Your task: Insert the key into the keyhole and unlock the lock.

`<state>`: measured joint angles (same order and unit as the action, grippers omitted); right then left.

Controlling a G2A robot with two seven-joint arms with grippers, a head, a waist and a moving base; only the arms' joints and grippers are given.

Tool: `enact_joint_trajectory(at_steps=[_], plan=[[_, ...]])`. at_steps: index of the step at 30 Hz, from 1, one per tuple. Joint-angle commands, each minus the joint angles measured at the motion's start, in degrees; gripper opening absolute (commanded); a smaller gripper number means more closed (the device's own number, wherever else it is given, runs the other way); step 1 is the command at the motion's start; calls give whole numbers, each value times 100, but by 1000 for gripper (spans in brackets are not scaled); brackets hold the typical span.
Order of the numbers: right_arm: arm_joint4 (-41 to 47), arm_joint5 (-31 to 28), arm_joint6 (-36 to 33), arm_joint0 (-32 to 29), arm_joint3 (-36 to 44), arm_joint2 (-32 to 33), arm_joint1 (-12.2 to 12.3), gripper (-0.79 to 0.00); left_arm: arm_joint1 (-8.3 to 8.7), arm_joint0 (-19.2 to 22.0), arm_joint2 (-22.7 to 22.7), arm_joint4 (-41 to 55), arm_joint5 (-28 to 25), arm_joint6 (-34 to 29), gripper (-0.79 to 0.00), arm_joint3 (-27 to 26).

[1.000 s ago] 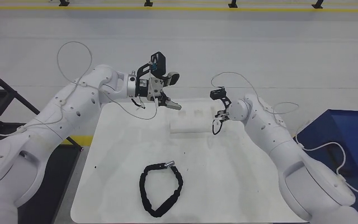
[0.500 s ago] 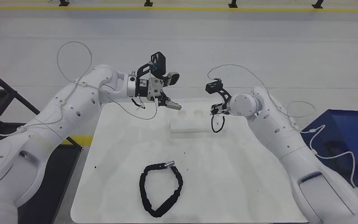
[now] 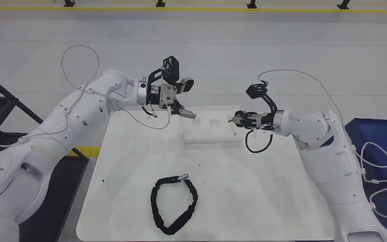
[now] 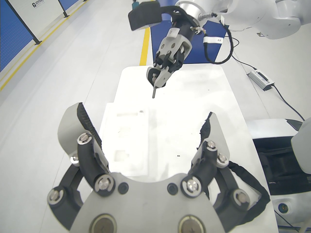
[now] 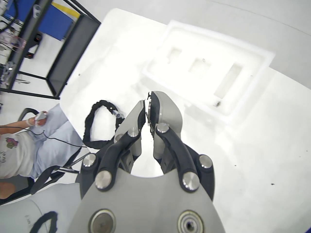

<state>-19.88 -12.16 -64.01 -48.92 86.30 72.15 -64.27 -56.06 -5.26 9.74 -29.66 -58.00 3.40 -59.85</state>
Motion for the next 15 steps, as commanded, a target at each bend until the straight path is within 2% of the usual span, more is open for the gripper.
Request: enact_joint_trajectory(at_steps=[1, 6, 8, 15], plan=[[385, -111, 96, -249, 161, 296, 43, -785, 0, 0, 0, 1, 0, -1, 0, 0], [1484, -506, 413, -751, 282, 815, 100, -785, 0, 0, 0, 1, 0, -1, 0, 0], [1404, -473, 434, -821, 332, 910, 129, -785, 0, 0, 0, 1, 0, -1, 0, 0], [1958, -705, 932, -1054, 463, 1090, 147, -785, 0, 0, 0, 1, 0, -1, 0, 0]])
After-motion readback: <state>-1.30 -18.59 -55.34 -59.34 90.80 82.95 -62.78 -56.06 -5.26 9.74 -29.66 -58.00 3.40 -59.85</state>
